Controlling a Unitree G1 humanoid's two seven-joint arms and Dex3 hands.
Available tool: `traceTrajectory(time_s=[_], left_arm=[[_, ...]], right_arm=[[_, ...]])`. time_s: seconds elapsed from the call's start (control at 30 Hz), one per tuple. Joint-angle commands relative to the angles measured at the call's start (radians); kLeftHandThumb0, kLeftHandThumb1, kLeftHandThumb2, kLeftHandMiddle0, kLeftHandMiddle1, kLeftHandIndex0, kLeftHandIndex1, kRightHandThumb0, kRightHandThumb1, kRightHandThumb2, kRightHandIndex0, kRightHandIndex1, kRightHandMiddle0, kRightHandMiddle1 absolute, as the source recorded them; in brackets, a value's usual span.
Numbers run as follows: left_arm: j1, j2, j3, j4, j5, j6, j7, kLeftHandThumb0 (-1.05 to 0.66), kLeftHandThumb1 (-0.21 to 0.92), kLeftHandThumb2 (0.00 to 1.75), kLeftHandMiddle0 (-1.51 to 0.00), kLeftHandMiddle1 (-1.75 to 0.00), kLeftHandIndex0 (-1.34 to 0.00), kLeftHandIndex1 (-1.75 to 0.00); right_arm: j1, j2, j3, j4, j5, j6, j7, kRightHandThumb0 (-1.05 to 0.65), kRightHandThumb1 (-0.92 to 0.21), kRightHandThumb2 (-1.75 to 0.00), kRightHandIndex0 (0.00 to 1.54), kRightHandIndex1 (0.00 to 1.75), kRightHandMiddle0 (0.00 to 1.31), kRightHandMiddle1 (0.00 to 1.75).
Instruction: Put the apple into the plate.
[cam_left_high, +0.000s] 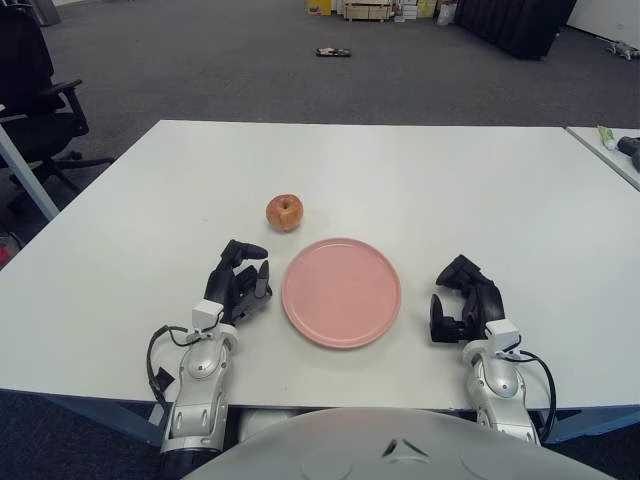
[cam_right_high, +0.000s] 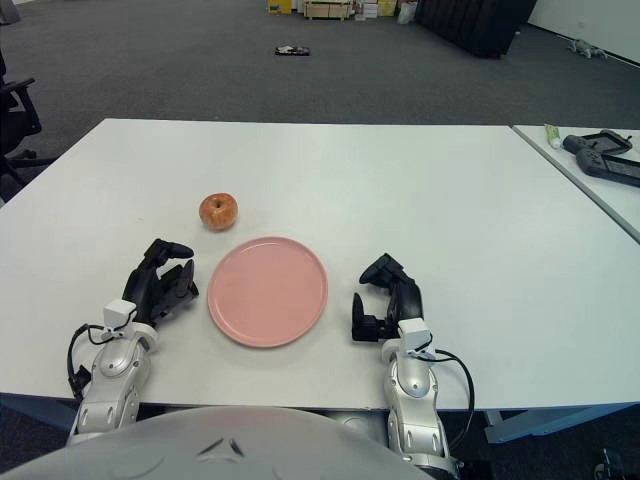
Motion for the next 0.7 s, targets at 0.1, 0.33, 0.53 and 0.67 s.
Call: traceTrajectory(time_s=[0.1, 0.33, 0.53, 0.67], left_arm=[[-0.002, 0.002, 0.005, -0.012, -0.002, 0.013, 0.007, -0.37, 0.74, 0.78, -0.85, -1.75, -0.3, -1.75], [-0.016, 0.004, 0.013, 0.008, 0.004, -0.012, 0.016, -0.37, 0.73, 0.79, -0.87, -1.75, -0.31, -1.75], [-0.03, 0.011, 0.017, 0.017, 0.021, -0.042, 0.027, -0.38, 0.7, 0.83, -0.9, -1.75, -0.33, -1.75], [-0.054, 0.026, 0.023, 0.028, 0.038, -0.059, 0.031, -0.39, 0.66, 0.89, -0.93, -1.75, -0.35, -1.75]], right_arm=[[-0.001, -0.005, 0.002, -0.011, -0.012, -0.008, -0.006, -0.01, 0.1, -1.75, 0.92, 1.75, 0.75, 1.63], [0.001, -0.005, 0.002, -0.008, -0.004, -0.012, -0.002, -0.01, 0.1, -1.75, 0.92, 1.75, 0.76, 1.62], [0.001, 0.0, 0.001, -0.005, 0.002, -0.014, -0.003, -0.01, 0.1, -1.75, 0.92, 1.75, 0.76, 1.62], [0.0, 0.001, 0.0, 0.0, 0.005, -0.023, -0.004, -0.01, 0.1, -1.75, 0.92, 1.75, 0.76, 1.62]])
